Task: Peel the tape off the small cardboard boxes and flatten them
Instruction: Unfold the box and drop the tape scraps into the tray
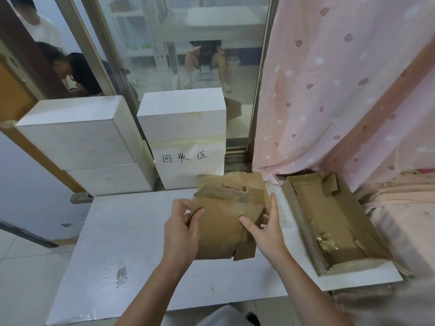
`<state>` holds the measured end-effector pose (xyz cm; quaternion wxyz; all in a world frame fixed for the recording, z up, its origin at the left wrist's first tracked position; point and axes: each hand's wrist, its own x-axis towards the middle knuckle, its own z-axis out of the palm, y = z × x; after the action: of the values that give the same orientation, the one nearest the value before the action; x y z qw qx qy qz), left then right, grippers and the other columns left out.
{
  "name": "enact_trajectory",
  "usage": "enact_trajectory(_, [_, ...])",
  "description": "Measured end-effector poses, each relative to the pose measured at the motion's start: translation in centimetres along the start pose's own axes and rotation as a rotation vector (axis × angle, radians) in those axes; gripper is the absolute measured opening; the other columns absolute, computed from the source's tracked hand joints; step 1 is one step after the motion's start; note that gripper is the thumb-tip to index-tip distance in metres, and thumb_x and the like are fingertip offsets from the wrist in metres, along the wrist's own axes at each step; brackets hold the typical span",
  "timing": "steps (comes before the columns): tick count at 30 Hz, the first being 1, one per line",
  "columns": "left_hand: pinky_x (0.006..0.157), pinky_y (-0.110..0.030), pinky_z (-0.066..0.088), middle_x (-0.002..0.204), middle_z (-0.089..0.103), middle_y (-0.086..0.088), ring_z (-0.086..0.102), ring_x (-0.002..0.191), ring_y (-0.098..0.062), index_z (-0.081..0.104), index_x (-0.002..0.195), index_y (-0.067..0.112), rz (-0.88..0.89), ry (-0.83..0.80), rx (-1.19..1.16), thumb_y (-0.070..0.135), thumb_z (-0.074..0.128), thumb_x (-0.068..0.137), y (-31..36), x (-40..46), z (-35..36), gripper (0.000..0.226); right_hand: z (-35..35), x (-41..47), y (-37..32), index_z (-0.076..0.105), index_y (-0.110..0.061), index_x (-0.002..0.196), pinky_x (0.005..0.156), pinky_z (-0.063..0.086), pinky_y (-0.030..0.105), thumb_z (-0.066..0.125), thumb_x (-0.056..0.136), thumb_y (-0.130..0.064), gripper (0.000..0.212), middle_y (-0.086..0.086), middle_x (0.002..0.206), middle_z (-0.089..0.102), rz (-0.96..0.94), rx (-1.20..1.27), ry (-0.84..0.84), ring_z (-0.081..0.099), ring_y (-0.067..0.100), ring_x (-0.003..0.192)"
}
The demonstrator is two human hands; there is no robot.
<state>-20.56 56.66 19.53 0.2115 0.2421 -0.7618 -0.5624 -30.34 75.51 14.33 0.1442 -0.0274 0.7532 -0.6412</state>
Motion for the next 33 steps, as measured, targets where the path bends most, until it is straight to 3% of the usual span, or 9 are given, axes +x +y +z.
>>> enact_trajectory(2, [0.069,-0.024,0.049,0.084,0.064,0.017,0.060,0.073,-0.005,0.055,0.099,0.054,0.096,-0.046,0.099,0.014,0.058,0.105,-0.2,0.2,0.0,0.040,0.3,-0.2,0.0,0.009,-0.077,0.135,0.116,0.040,0.047,0.087,0.070,-0.054,0.103,-0.016,0.151,0.037,-0.042,-0.044,0.023,0.039,0.011,0.141])
enact_trajectory(5, [0.091,-0.004,0.039,0.123,0.054,0.018,0.054,0.114,0.003,0.053,0.133,0.048,0.166,-0.120,0.218,0.012,0.046,0.109,-0.6,0.5,0.1,0.044,0.4,-0.3,0.3,0.020,-0.072,0.132,0.119,0.035,0.043,0.086,0.076,-0.047,0.090,-0.017,0.151,0.034,-0.096,-0.101,0.050,0.033,0.006,0.143])
enact_trajectory(8, [0.084,-0.002,0.038,0.124,0.048,0.016,0.052,0.107,0.004,0.042,0.151,0.039,0.086,-0.123,0.225,0.014,0.041,0.111,-1.2,1.1,0.1,0.048,-0.1,-0.4,0.2,0.029,-0.066,0.136,0.111,0.035,0.030,0.083,0.081,-0.042,0.081,-0.017,0.142,0.030,-0.080,-0.175,-0.063,0.033,0.006,0.139])
enact_trajectory(10, [0.083,-0.002,0.037,0.122,0.048,0.013,0.052,0.105,0.004,0.039,0.156,0.035,0.042,-0.106,0.209,0.014,0.040,0.111,-1.8,1.5,0.0,0.049,-0.8,-0.3,0.3,0.030,-0.064,0.142,0.107,0.032,0.025,0.086,0.079,-0.039,0.088,-0.017,0.139,0.029,-0.048,-0.217,-0.186,0.033,0.006,0.136])
enact_trajectory(14, [0.089,0.000,0.035,0.123,0.047,0.010,0.048,0.111,0.010,0.034,0.159,0.031,-0.032,-0.100,0.185,0.012,0.038,0.111,-2.7,1.7,0.1,0.052,-2.3,0.1,0.8,0.022,-0.063,0.149,0.117,0.024,0.024,0.093,0.070,-0.036,0.109,-0.023,0.158,0.026,-0.005,-0.237,-0.338,0.022,-0.002,0.147])
enact_trajectory(17, [0.093,-0.010,0.041,0.122,0.045,0.013,0.049,0.108,0.011,0.026,0.156,0.041,-0.048,-0.147,0.200,0.013,0.041,0.110,-3.0,1.4,1.1,0.056,-3.1,0.5,1.4,0.016,-0.063,0.151,0.122,0.021,0.030,0.094,0.068,-0.037,0.118,-0.019,0.162,0.023,0.032,-0.304,-0.367,0.018,0.002,0.150])
enact_trajectory(21, [0.085,-0.018,0.046,0.131,0.034,0.014,0.053,0.098,0.006,0.012,0.163,0.038,-0.070,-0.300,0.380,0.034,0.067,0.099,-3.9,1.3,2.8,0.084,-4.5,0.9,2.0,0.010,-0.060,0.153,0.119,0.026,0.031,0.092,0.071,-0.030,0.120,-0.007,0.157,0.030,0.081,-0.399,-0.327,0.026,0.014,0.148])
enact_trajectory(26, [0.101,-0.037,0.052,0.144,0.028,0.012,0.048,0.114,-0.011,0.006,0.162,0.039,-0.118,-0.413,0.479,0.043,0.080,0.087,-4.8,1.0,4.9,0.105,-6.8,2.1,3.0,0.001,-0.070,0.147,0.119,0.034,0.041,0.090,0.075,-0.030,0.121,0.008,0.163,0.021,0.133,-0.519,-0.330,0.030,0.027,0.149])
enact_trajectory(33, [0.112,-0.049,0.048,0.156,0.022,0.007,0.044,0.139,-0.025,-0.004,0.163,0.039,-0.202,-0.442,0.485,0.044,0.076,0.091,-6.3,2.2,7.7,0.108,-7.6,5.0,4.2,-0.001,-0.055,0.156,0.113,0.037,0.040,0.087,0.078,-0.030,0.120,0.005,0.167,0.015,0.177,-0.655,-0.380,0.031,0.027,0.148])
